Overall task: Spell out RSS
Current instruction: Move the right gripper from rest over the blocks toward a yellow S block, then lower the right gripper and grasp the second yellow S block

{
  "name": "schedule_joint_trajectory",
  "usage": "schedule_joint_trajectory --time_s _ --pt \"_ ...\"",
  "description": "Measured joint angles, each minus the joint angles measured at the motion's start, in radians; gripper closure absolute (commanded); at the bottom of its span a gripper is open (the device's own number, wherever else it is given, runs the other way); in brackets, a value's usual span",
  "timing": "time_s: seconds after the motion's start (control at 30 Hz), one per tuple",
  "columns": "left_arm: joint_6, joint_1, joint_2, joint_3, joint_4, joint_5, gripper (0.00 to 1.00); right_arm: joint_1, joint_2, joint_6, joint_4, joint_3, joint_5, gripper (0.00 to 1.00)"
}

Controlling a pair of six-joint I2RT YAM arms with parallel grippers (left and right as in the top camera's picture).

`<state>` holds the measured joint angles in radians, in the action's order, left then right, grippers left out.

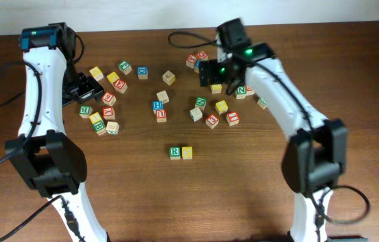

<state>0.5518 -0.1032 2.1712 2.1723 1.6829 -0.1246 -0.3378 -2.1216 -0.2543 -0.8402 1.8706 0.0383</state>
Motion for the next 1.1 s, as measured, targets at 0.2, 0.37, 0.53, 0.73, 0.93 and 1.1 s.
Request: schedule_joint_trajectory --time_s 0.2,0.37,0.53,0.73,0.93,1.1 --pt "0.000 0.000 0.000 0.000 0.000 0.000 0.01 -0.009 -0.115 -0.015 0.017 0.000 -0.052 0.02" --pt "0.000 0.000 0.000 0.000 0.000 0.000 0.01 -0.009 -0.116 -0.019 0.087 0.000 -0.071 0.02" --pt "0.000 0.000 0.000 0.000 0.000 0.000 0.01 -0.009 -0.133 -0.018 0.137 0.000 -0.077 0.00" --pt "0.000 0.000 0.000 0.000 0.000 0.000 0.01 -0.009 -0.190 -0.012 0.166 -0.003 -0.080 0.12" --pt "0.000 0.000 0.000 0.000 0.000 0.000 0.01 -0.009 -0.196 -0.010 0.193 -0.003 -0.083 0.16" --pt "0.000 0.000 0.000 0.000 0.000 0.000 0.01 -0.009 -0.239 -0.010 0.195 -0.003 -0.084 0.26"
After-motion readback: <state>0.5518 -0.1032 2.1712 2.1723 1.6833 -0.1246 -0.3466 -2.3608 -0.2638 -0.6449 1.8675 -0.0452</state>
